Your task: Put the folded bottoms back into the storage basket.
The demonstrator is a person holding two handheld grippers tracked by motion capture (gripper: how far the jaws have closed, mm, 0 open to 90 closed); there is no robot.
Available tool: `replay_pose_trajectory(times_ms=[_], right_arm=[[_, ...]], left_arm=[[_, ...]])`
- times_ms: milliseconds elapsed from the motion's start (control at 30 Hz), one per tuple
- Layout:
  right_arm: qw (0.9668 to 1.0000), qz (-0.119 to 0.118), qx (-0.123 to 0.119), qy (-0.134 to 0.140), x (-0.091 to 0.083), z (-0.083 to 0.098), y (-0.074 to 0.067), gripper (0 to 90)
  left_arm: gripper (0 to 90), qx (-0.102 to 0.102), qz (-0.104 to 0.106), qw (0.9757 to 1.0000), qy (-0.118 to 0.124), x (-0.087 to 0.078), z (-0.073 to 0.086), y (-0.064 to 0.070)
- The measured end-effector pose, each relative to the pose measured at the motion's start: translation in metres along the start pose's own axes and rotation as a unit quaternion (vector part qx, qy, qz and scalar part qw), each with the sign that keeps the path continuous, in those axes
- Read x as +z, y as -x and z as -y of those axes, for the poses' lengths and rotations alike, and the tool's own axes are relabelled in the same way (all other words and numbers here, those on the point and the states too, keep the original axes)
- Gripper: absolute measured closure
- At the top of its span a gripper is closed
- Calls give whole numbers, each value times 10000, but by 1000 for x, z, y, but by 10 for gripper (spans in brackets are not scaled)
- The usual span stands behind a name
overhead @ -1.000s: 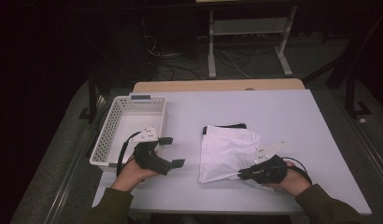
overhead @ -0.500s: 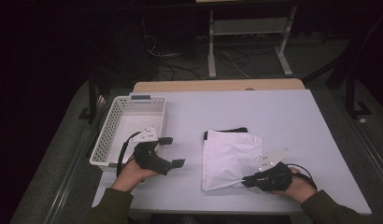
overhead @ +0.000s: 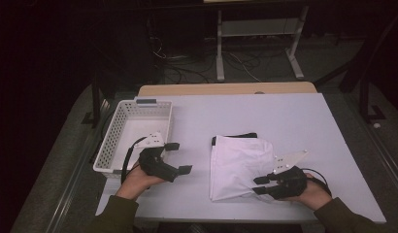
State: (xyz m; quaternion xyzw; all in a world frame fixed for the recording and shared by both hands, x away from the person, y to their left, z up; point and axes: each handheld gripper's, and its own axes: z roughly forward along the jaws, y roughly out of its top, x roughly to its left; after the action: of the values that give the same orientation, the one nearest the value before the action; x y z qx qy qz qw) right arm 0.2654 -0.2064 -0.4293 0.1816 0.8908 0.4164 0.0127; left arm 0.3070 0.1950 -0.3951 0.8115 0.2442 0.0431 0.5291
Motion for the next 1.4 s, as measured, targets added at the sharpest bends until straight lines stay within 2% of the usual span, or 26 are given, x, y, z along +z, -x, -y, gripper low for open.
replay_pose_trajectory(times_ms=[233,400,633,833,933,1000,1100,1300,1400], right_arm=[[9984,421,296,244,-18,11,6,420],[9960,718,450,282,-27,21,7,332],[9930,957,623,298,-36,35,7,244],[9909,1045,794,298,-40,46,6,139],[9901,1118,814,246,-40,51,7,59],[9882,1256,841,237,-39,51,8,1],[9878,1277,845,293,-39,50,10,0],[9882,1271,811,277,-37,50,10,0],[9889,1243,771,249,-36,50,10,0]], left_arm=[[0,2,-6,10000,-8,0,0,0],[0,-11,-27,10000,-3,0,0,0],[0,-36,-37,10000,3,0,0,0],[0,-53,-51,10000,5,0,0,0],[0,-72,-49,10000,9,0,-1,0],[0,-95,-74,9999,5,0,-1,-1],[0,-96,-105,9999,-2,0,-2,0],[0,-73,-340,9994,-60,1,-7,4],[0,-90,-324,9994,-22,1,-9,6]])
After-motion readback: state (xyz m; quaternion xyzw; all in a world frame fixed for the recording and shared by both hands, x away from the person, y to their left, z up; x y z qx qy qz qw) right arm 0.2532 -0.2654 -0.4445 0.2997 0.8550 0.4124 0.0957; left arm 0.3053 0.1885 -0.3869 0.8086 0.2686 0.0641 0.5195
